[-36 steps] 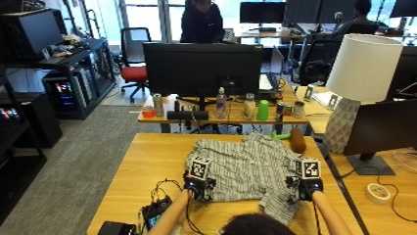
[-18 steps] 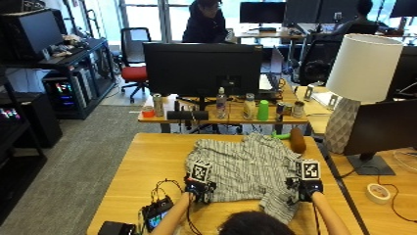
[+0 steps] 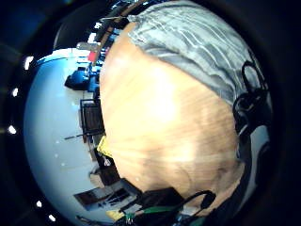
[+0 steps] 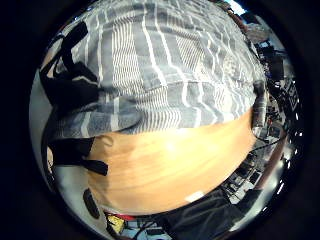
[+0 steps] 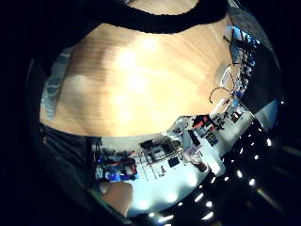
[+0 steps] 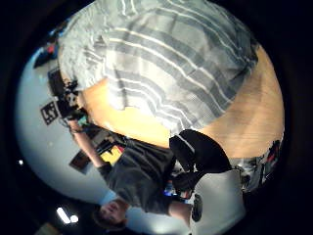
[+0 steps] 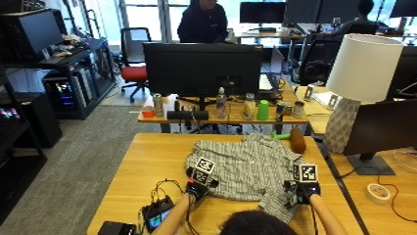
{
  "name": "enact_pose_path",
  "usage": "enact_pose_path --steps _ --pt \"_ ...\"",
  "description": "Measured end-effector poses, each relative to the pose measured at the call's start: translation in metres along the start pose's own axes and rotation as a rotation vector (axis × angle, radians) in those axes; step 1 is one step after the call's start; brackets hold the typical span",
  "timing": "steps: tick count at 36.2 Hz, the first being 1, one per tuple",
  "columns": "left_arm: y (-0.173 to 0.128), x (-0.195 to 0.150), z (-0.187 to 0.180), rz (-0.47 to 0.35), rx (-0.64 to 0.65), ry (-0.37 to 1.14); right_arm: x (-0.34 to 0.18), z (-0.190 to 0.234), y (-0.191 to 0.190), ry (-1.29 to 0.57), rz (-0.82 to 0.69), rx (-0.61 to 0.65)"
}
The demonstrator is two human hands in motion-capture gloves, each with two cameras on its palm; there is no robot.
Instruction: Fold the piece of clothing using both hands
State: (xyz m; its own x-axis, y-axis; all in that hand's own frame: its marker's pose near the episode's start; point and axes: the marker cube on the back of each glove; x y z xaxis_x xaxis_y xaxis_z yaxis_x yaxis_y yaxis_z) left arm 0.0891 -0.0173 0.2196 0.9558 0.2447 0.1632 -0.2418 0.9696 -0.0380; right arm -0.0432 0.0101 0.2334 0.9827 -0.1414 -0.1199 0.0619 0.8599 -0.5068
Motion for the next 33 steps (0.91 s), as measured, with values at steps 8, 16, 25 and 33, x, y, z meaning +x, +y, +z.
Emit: enact_pose_path --steps 8,16,25,33 --pt "0.003 -0.001 -0.011 0.041 -0.042 0.038 -0.009 0.008 0.005 -0.073 -0.06 -0.071" --pt "0.002 -0.003 -0.028 0.064 -0.042 0.07 -0.008 0.019 -0.015 0.001 0.002 0.021" --pt "0.004 -0.01 -0.026 0.003 -0.053 0.023 -0.024 0.027 -0.017 0.059 -0.04 0.034" --pt "0.009 -0.013 -0.017 0.01 -0.102 0.053 -0.023 0.022 -0.019 0.006 -0.054 0.118"
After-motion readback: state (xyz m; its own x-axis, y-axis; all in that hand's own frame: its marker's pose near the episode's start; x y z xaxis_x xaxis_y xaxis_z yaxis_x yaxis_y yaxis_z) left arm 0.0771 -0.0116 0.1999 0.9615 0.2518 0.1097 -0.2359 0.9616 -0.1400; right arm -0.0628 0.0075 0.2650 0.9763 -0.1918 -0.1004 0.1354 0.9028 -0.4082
